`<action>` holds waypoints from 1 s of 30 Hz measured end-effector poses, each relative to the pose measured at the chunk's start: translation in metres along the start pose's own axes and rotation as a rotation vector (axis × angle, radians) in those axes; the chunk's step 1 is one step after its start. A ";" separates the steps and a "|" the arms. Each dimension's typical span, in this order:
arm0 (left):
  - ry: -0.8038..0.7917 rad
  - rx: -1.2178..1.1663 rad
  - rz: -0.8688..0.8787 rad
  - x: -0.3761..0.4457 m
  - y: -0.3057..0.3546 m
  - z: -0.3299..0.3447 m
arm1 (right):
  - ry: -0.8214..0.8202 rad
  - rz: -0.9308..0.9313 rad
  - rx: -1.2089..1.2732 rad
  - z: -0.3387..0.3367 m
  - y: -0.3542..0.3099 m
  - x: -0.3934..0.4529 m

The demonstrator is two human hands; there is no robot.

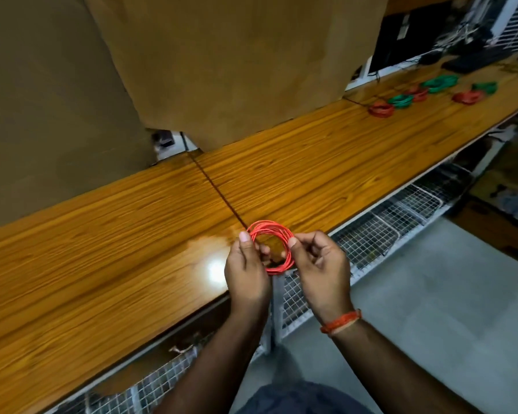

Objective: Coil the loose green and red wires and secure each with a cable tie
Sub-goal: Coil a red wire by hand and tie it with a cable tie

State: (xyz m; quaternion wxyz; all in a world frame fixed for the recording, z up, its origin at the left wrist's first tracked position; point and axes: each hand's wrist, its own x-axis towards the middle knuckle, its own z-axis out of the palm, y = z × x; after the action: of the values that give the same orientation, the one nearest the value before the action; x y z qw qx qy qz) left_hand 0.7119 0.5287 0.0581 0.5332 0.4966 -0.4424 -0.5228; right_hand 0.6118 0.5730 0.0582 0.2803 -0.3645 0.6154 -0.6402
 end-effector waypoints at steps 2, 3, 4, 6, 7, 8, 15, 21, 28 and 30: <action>-0.001 -0.056 -0.050 -0.003 -0.004 0.034 | 0.027 -0.017 0.009 -0.024 0.003 0.016; -0.023 -0.101 -0.096 -0.004 -0.006 0.051 | 0.050 -0.014 0.020 -0.035 0.005 0.023; -0.044 -0.141 -0.149 -0.006 -0.007 0.068 | 0.075 -0.005 0.030 -0.047 0.008 0.030; -0.082 -0.197 -0.234 -0.008 -0.011 0.099 | 0.118 0.028 0.035 -0.070 0.017 0.043; -0.093 -0.228 -0.257 -0.008 -0.013 0.114 | 0.126 0.053 0.044 -0.081 0.022 0.048; -0.096 -0.268 -0.273 -0.008 -0.013 0.129 | 0.132 0.074 0.055 -0.091 0.027 0.054; -0.080 -0.348 -0.404 0.011 -0.024 0.220 | 0.231 0.156 0.083 -0.145 0.046 0.101; -0.095 -0.373 -0.522 0.063 -0.059 0.316 | 0.266 0.164 0.028 -0.190 0.066 0.187; -0.305 -0.294 -0.705 0.146 -0.068 0.437 | 0.302 0.143 -0.095 -0.247 0.067 0.302; -0.354 -0.233 -0.653 0.166 -0.069 0.470 | 0.318 0.117 -0.162 -0.261 0.074 0.333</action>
State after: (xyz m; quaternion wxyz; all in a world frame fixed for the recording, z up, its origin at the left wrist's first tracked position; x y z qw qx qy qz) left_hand 0.2483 0.3349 0.0358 0.3069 0.4496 -0.2839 -0.7894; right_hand 0.2009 0.4504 0.0318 0.1860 -0.2438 0.7217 -0.6205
